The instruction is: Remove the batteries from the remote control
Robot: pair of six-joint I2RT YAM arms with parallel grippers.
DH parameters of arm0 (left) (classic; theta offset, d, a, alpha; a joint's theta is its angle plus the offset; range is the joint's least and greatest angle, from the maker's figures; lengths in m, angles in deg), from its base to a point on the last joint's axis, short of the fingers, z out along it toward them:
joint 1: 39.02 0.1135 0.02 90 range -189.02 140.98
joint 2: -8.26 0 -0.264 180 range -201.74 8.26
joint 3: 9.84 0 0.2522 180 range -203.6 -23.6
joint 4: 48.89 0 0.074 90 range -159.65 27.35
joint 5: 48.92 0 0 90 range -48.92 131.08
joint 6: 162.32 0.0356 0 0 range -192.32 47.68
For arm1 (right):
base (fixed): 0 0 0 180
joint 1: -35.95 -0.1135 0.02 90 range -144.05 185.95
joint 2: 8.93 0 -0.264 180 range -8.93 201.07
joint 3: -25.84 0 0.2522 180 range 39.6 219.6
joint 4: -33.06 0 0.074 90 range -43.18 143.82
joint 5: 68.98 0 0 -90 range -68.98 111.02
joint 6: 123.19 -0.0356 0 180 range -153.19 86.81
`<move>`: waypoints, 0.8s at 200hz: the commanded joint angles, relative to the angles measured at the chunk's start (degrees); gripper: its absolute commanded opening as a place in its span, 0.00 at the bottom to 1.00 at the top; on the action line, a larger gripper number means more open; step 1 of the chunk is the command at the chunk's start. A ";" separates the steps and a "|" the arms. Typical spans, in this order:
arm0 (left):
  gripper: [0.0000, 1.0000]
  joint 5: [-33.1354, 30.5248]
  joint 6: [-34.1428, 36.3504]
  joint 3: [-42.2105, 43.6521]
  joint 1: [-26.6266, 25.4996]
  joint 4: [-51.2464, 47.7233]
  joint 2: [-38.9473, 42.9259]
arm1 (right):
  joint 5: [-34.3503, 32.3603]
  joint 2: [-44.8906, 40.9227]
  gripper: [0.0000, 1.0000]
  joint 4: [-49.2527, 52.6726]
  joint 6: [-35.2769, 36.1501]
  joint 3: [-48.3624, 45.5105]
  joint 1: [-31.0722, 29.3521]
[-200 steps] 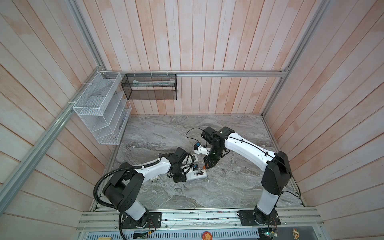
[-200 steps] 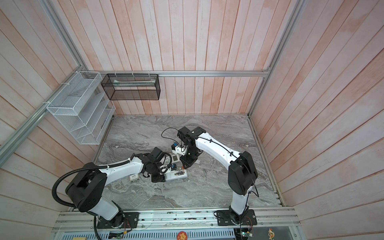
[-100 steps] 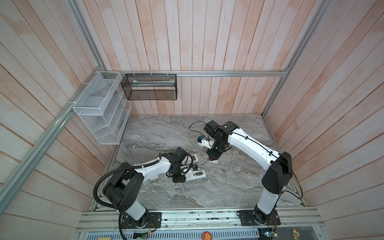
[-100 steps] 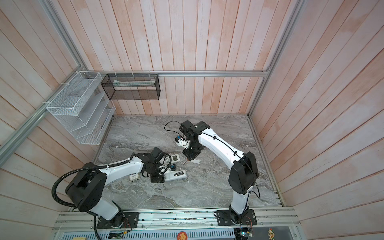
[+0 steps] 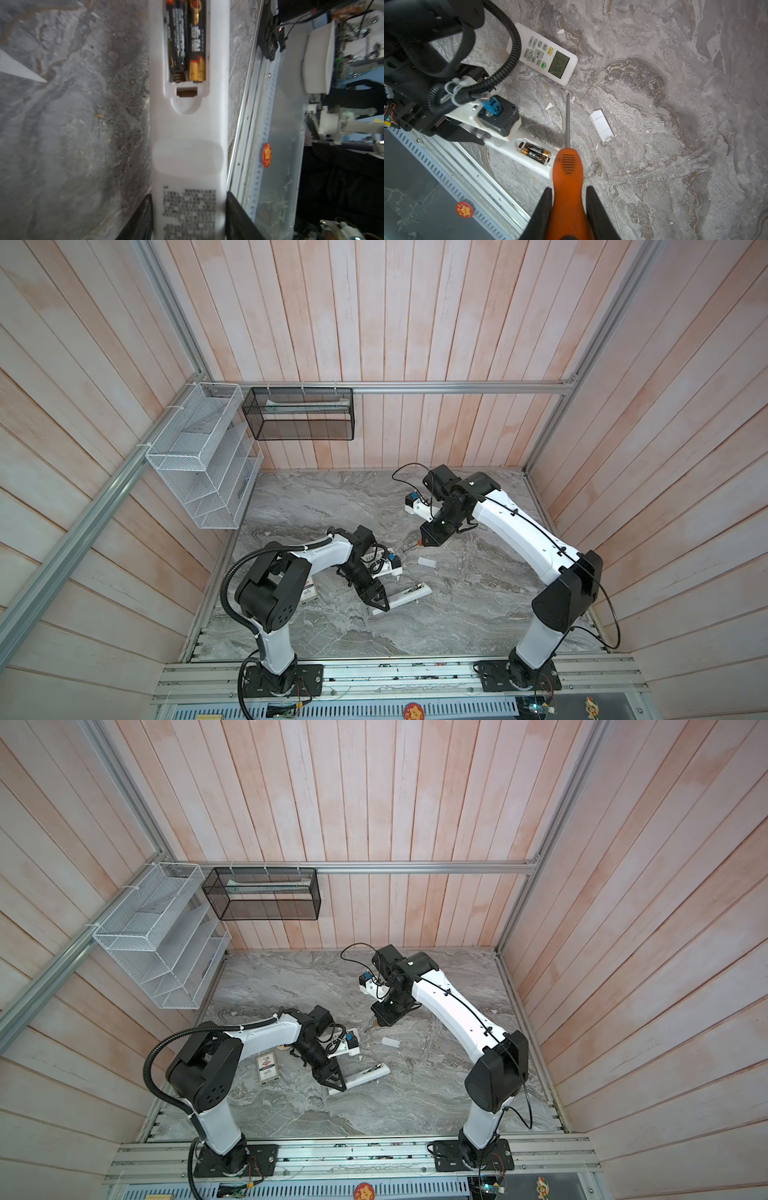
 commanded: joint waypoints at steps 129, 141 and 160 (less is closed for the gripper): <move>0.12 33.59 -35.19 0.97 6.17 14.52 -4.12 | 4.64 -5.23 0.00 -4.74 2.40 -7.88 4.08; 0.12 35.51 -35.99 -0.09 5.96 15.22 -3.42 | 4.76 -5.48 0.00 -4.99 2.57 -8.27 4.31; 0.12 37.31 -38.29 -0.58 6.54 16.63 -2.71 | 4.93 -5.80 0.00 -5.49 2.80 -9.24 4.73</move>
